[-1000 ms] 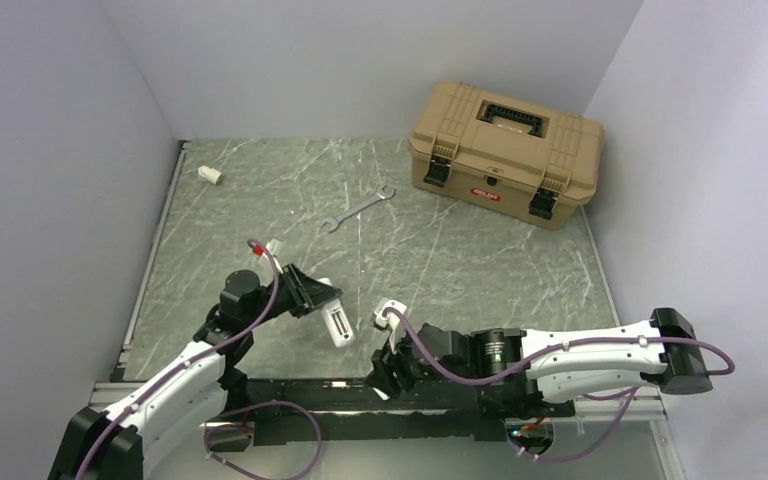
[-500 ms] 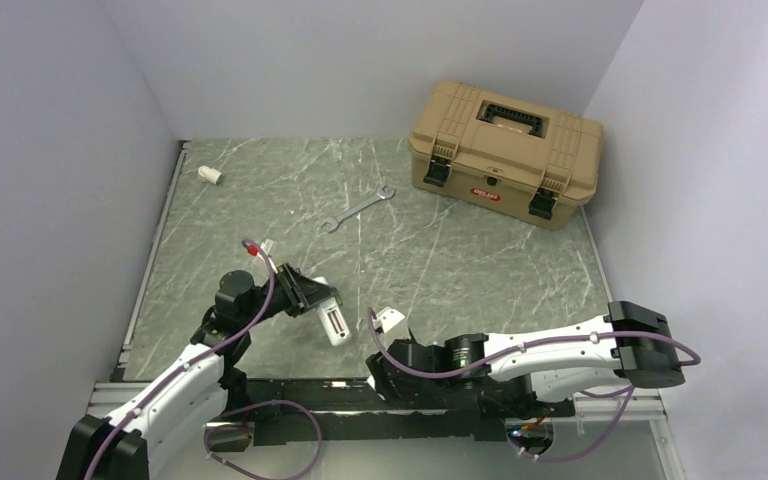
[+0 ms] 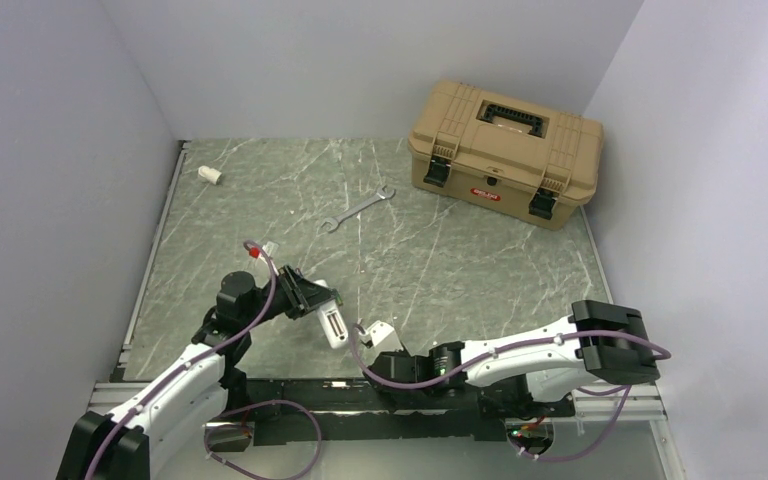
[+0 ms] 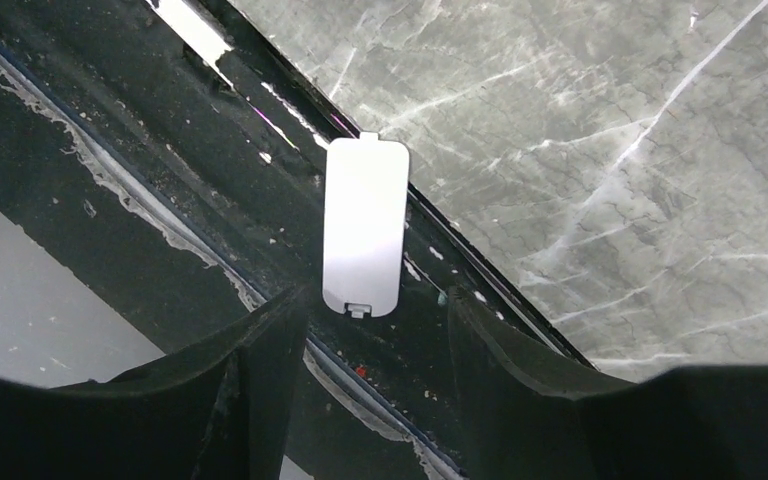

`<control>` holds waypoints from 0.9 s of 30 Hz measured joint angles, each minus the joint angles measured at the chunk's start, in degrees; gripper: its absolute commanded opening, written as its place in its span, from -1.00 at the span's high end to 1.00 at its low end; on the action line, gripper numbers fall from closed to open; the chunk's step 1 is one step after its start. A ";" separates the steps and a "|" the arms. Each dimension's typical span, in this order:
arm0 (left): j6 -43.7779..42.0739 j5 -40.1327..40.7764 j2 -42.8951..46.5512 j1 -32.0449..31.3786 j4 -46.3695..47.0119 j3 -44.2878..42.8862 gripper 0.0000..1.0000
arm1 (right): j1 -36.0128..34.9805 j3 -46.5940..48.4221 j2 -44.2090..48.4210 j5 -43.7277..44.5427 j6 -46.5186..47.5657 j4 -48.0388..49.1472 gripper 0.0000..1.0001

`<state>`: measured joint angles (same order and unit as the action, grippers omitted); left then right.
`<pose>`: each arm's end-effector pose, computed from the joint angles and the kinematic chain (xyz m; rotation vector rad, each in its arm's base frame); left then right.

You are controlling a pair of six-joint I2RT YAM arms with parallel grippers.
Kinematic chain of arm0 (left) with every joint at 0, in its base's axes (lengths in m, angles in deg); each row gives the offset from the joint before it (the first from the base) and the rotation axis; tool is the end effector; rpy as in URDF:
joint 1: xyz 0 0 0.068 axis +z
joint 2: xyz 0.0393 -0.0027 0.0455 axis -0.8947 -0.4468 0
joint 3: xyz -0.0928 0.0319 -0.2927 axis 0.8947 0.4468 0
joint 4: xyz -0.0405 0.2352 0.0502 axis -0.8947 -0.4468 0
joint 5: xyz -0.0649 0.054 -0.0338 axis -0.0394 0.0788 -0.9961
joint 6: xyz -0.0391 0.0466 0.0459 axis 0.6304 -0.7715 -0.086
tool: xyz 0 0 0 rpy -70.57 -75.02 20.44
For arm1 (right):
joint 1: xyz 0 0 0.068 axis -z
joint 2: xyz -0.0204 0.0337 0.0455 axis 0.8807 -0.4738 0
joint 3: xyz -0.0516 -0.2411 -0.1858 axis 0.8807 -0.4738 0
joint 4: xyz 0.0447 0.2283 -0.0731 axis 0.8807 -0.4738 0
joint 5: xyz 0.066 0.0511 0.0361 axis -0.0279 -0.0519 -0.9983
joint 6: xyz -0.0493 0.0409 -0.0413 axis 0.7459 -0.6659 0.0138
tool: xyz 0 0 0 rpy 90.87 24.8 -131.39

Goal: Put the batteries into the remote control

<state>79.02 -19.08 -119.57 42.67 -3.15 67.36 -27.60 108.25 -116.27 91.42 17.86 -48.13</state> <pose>0.1237 -0.0832 0.2077 -0.3339 2.0621 -1.4805 0.0194 0.2371 0.1871 -0.9321 2.4809 0.5252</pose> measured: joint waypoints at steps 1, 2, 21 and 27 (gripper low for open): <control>0.00 0.00 0.00 0.00 0.11 0.07 1.00 | -0.04 0.22 -0.46 0.00 0.00 0.02 -0.09; 0.02 0.00 0.00 0.00 0.22 0.13 1.00 | -0.04 0.39 -0.72 0.00 0.00 0.07 -0.07; 0.22 -0.44 -0.26 0.37 1.66 1.11 1.00 | -2.84 6.32 -8.15 2.62 -0.09 -3.45 0.12; 0.39 -0.52 -0.24 0.59 1.68 1.55 1.00 | -3.15 6.93 -8.81 3.50 -0.55 -4.31 0.14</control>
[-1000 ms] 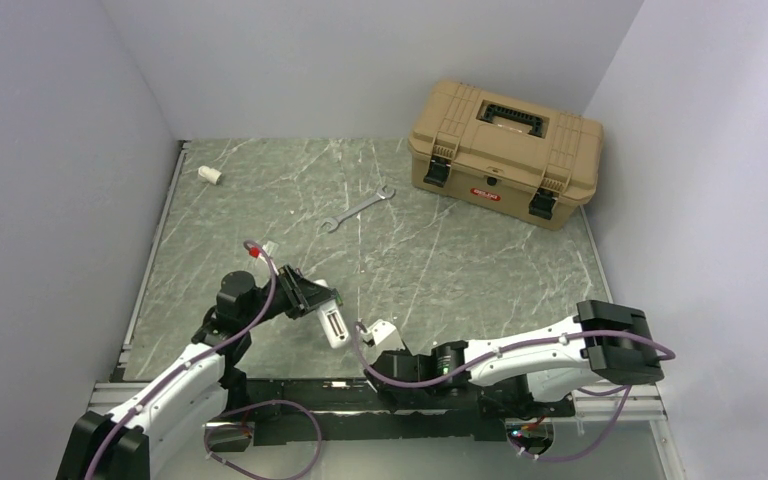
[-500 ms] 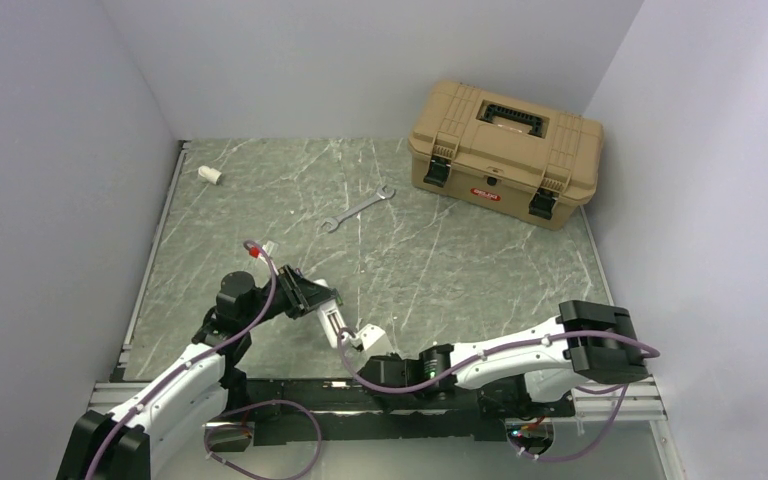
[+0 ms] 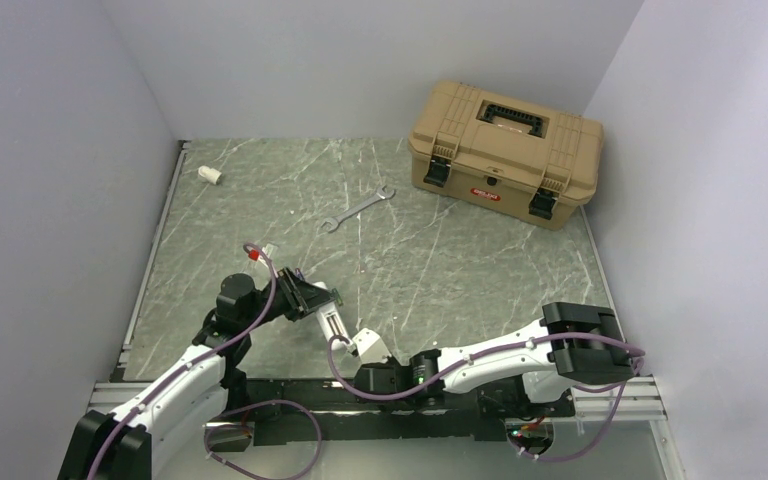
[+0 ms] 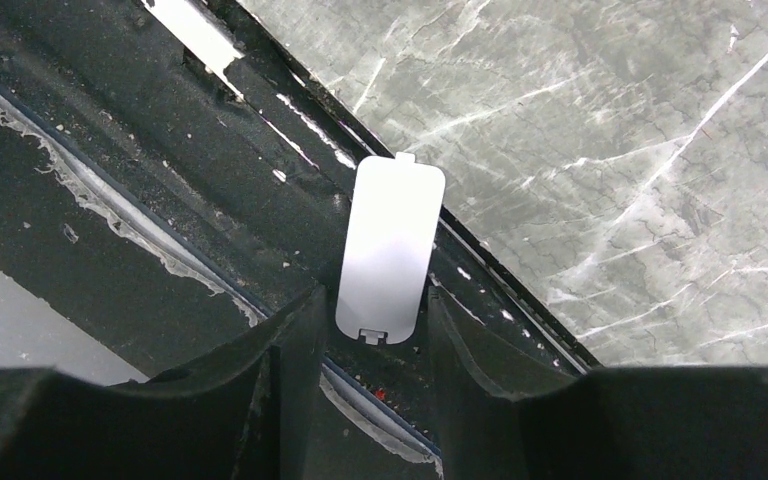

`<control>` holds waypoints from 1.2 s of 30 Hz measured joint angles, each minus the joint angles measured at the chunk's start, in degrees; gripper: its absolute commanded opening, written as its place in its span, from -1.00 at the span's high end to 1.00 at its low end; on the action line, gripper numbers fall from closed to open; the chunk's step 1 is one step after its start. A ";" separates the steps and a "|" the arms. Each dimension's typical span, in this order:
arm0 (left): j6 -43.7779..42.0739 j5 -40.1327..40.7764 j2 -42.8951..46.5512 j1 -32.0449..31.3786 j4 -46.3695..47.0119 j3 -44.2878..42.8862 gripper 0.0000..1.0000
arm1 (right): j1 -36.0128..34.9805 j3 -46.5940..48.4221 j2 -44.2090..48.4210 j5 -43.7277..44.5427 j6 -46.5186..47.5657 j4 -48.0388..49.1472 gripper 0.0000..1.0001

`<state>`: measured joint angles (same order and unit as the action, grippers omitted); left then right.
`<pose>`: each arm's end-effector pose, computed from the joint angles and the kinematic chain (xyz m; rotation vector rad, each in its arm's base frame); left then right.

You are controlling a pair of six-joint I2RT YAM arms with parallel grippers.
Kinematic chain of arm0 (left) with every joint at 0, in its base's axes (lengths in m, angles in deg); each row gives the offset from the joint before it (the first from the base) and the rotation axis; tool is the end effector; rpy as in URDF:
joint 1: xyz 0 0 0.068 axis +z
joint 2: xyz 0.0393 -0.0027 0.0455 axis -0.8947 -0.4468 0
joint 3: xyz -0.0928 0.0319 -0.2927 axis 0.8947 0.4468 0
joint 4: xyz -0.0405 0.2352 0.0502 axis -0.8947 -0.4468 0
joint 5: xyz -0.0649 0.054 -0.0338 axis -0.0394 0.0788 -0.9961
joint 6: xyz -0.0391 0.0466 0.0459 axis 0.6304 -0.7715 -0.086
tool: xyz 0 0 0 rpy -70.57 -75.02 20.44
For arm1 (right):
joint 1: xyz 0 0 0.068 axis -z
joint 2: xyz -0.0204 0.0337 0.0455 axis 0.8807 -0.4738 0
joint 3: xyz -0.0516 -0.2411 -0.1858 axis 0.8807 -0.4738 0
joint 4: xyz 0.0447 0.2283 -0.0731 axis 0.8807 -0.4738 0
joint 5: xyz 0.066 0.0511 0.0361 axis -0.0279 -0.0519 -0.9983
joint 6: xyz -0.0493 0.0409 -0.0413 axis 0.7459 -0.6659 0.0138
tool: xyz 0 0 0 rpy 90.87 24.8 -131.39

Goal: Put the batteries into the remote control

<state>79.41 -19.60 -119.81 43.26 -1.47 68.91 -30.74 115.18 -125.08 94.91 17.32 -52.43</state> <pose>0.1225 -0.0817 0.2016 -0.3455 2.0632 -1.4855 0.0089 0.2667 0.1805 -0.9969 2.4752 0.3759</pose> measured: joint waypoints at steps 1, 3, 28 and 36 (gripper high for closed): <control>0.00 -0.02 0.00 0.02 0.00 0.00 1.00 | -0.02 0.00 0.00 0.13 -0.07 -0.04 0.16; 0.02 -0.04 0.00 0.07 0.04 0.09 1.00 | -0.07 0.00 0.00 0.44 -0.24 -0.20 0.19; -0.04 -0.46 1.05 1.62 0.57 0.57 1.00 | 4.20 -1.31 14.36 7.04 0.26 0.90 0.47; -0.85 -0.44 5.25 3.02 -3.52 0.57 1.00 | 21.94 -4.70 14.10 5.44 6.78 3.17 0.32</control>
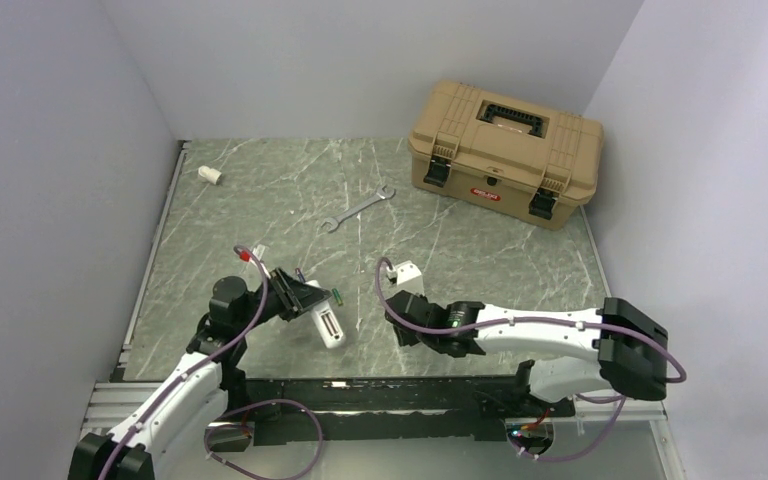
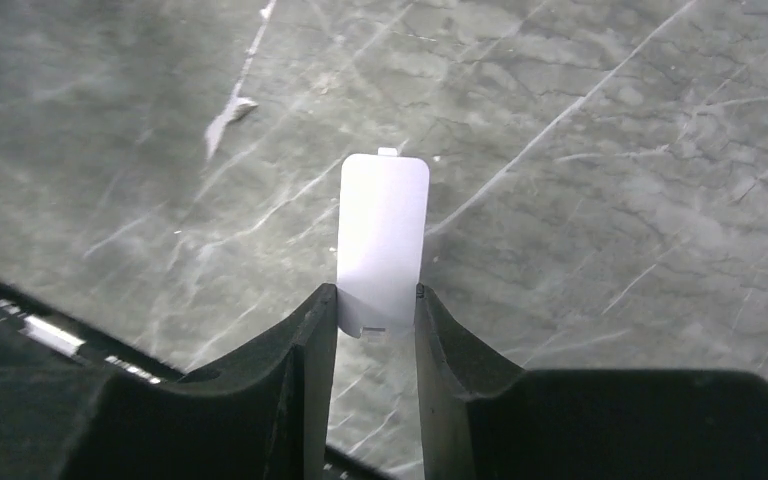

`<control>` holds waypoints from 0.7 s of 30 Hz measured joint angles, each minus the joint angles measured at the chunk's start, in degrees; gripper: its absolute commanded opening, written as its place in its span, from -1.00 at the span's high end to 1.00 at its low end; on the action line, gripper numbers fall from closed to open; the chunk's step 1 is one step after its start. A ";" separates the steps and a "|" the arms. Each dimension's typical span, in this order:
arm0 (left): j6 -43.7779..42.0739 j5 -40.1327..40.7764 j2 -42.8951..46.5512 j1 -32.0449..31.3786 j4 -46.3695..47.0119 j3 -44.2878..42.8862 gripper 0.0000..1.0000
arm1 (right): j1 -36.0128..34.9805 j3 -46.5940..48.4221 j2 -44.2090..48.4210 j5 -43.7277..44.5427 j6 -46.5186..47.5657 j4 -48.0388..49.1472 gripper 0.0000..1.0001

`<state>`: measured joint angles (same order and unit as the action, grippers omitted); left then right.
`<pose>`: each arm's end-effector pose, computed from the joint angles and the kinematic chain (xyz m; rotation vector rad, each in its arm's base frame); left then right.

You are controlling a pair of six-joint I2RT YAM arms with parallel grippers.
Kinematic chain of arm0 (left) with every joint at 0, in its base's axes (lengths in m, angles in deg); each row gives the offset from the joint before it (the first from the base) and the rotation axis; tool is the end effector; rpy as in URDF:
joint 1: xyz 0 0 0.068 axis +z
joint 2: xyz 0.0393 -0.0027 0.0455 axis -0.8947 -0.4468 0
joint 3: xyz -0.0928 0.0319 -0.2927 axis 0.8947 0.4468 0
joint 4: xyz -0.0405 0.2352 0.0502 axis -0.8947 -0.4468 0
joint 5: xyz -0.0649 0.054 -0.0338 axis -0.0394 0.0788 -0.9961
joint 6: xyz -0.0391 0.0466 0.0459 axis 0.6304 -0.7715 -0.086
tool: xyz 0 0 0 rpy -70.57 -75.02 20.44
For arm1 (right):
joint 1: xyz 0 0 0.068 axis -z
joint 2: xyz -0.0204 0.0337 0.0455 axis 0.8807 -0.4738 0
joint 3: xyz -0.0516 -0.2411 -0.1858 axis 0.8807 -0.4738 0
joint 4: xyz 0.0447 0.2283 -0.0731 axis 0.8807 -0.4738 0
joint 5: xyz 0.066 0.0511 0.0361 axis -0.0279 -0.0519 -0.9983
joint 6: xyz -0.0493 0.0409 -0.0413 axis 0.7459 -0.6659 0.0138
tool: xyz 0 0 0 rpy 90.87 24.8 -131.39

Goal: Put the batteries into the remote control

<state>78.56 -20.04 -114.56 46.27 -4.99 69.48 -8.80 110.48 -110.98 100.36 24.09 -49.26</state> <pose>0.1156 -0.0722 0.2014 -0.3619 2.0208 -1.4568 0.1022 0.2107 0.2196 -0.5168 2.3661 0.3540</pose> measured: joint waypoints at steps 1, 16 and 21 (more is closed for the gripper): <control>-0.26 -0.02 0.39 0.20 -0.52 0.00 1.00 | 0.90 0.00 -0.85 -0.13 0.87 0.24 0.28; -1.20 -0.85 1.01 2.97 -2.93 0.00 1.00 | 4.39 0.13 -7.54 -4.92 5.99 1.60 -0.47; -2.27 -2.38 2.45 6.56 -5.25 -0.24 1.00 | 6.99 2.75 -5.16 -5.09 8.68 2.16 -0.47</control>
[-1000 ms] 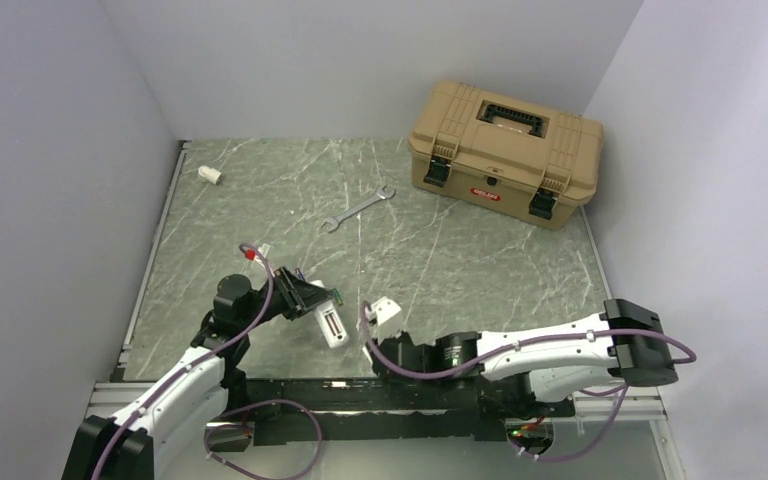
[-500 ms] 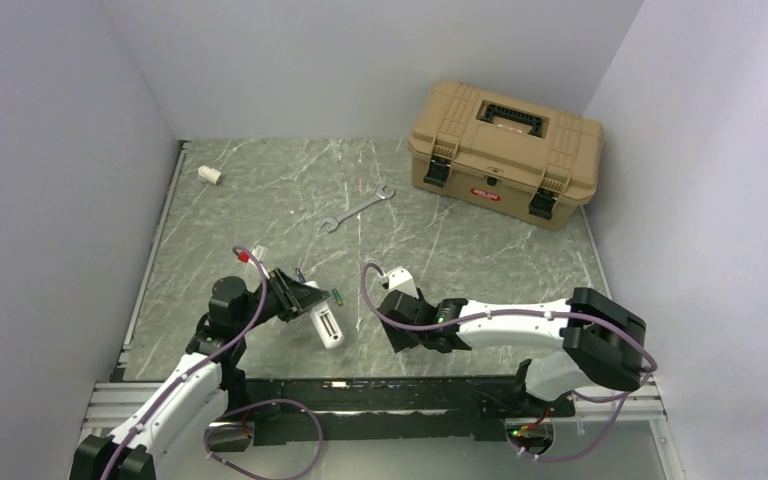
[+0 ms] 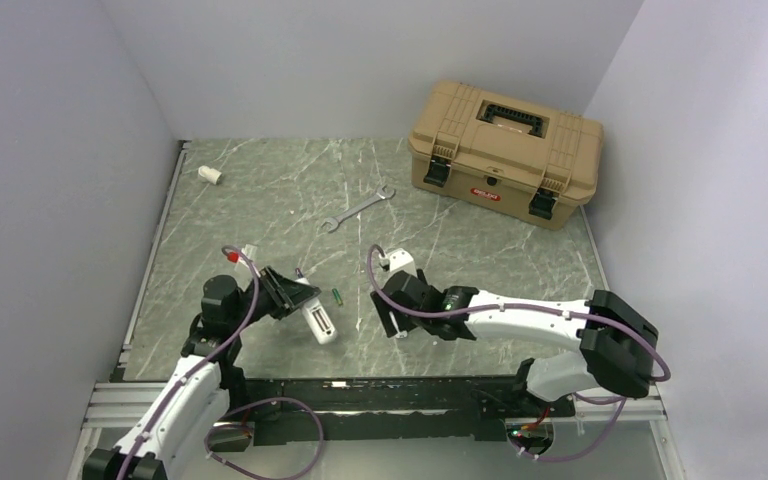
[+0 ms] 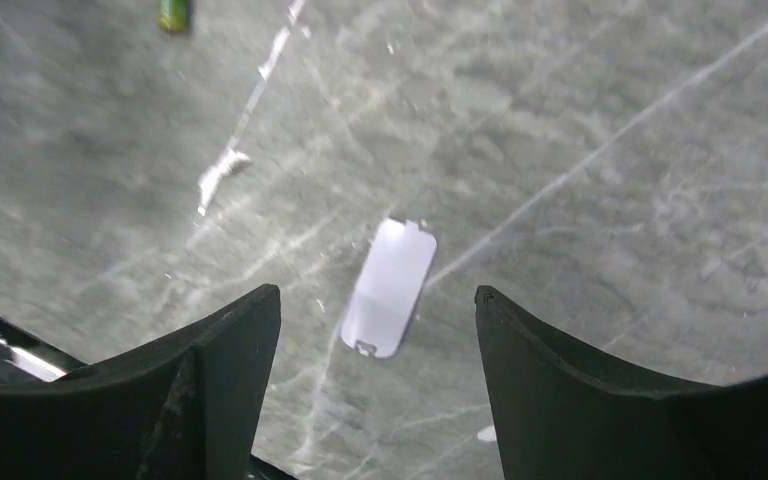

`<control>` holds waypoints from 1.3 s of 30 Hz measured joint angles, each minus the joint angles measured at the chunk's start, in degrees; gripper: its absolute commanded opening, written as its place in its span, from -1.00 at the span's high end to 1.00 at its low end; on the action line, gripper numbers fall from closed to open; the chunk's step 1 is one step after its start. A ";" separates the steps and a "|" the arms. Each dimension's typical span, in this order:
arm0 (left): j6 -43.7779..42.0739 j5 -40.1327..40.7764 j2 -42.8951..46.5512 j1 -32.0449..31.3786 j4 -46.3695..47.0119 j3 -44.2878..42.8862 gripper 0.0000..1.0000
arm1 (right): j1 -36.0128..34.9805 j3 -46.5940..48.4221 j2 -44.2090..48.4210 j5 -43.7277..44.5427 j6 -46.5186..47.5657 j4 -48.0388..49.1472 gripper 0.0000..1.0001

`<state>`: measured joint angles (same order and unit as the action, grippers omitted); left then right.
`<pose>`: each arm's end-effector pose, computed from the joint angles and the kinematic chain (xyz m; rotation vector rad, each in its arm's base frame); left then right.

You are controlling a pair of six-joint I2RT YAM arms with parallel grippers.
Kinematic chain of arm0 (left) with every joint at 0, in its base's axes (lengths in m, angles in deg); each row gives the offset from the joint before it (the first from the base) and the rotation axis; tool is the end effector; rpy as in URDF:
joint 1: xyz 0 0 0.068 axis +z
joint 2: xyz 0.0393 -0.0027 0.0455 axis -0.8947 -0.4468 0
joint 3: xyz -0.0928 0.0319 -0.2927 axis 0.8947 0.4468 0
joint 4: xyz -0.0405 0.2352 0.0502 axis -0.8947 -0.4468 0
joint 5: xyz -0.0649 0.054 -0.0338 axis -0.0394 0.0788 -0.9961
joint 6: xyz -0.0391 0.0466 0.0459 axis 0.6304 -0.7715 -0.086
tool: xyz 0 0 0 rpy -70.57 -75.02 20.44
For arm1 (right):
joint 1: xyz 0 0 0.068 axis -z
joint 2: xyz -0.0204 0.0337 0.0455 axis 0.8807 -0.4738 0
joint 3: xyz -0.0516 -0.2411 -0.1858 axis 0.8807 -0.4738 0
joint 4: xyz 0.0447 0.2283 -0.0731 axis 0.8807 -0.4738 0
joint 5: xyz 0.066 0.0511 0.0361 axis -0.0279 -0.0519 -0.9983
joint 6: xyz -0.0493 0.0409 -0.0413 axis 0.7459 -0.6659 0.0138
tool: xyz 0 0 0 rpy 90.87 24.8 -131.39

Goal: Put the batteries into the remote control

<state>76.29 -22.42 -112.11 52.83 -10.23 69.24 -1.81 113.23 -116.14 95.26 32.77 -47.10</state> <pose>0.1150 -0.0592 0.1966 -0.4271 2.0197 -1.3912 0.1328 0.2203 0.2152 -0.5975 2.3848 0.3075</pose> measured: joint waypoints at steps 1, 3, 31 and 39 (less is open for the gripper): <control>-0.33 -0.20 0.42 0.79 -0.87 -0.20 1.00 | 0.52 0.79 -0.02 -0.33 0.66 0.26 -0.47; -1.29 -0.70 1.51 2.60 -3.10 -0.92 1.00 | 1.29 2.58 -0.66 -1.42 2.05 0.83 -0.47; -15.06 -5.79 9.20 17.00 -25.14 -8.28 1.00 | 4.24 27.80 -30.77 -13.35 1.88 6.73 0.17; -15.10 -8.04 9.51 18.27 -25.20 -7.28 1.00 | 3.52 32.09 -34.49 -12.85 1.60 4.22 0.33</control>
<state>61.18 -30.47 -102.61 71.10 -35.44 61.96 1.71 145.32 -150.63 82.41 34.36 -42.88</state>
